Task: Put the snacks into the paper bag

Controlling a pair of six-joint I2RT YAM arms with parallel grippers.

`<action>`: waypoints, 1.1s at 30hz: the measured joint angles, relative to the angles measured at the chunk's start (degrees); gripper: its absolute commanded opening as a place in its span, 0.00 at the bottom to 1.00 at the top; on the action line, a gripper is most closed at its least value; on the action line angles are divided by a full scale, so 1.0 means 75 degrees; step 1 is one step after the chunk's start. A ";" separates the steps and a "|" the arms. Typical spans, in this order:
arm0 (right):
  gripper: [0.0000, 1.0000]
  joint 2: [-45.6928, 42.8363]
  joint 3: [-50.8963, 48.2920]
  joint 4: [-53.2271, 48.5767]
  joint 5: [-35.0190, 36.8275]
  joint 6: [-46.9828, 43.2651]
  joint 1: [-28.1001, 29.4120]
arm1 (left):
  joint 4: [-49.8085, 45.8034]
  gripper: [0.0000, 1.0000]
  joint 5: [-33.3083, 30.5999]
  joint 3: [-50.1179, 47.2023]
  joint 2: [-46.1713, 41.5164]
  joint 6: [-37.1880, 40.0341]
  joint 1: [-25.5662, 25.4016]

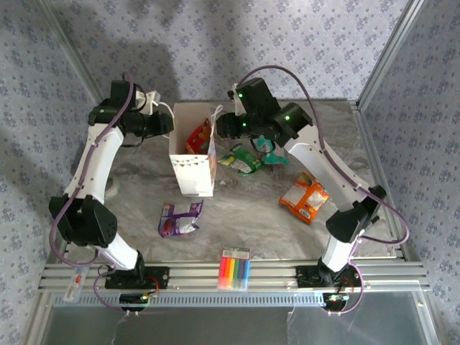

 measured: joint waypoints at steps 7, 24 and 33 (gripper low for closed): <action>0.52 -0.0898 -0.0968 0.0420 -0.0335 -0.0085 -0.0020 | -0.0294 0.35 -0.0131 -0.0015 -0.0358 0.0058 -0.0020; 0.64 -0.3246 -0.5674 0.2401 -0.2055 -0.0682 0.0356 | -0.0676 0.40 -0.0819 -0.0475 -0.0530 0.0070 -0.0548; 0.72 -0.3316 -0.8192 0.4141 -0.2087 0.0335 0.0670 | -0.0653 0.40 -0.1131 -0.0825 -0.0982 -0.0236 -0.0653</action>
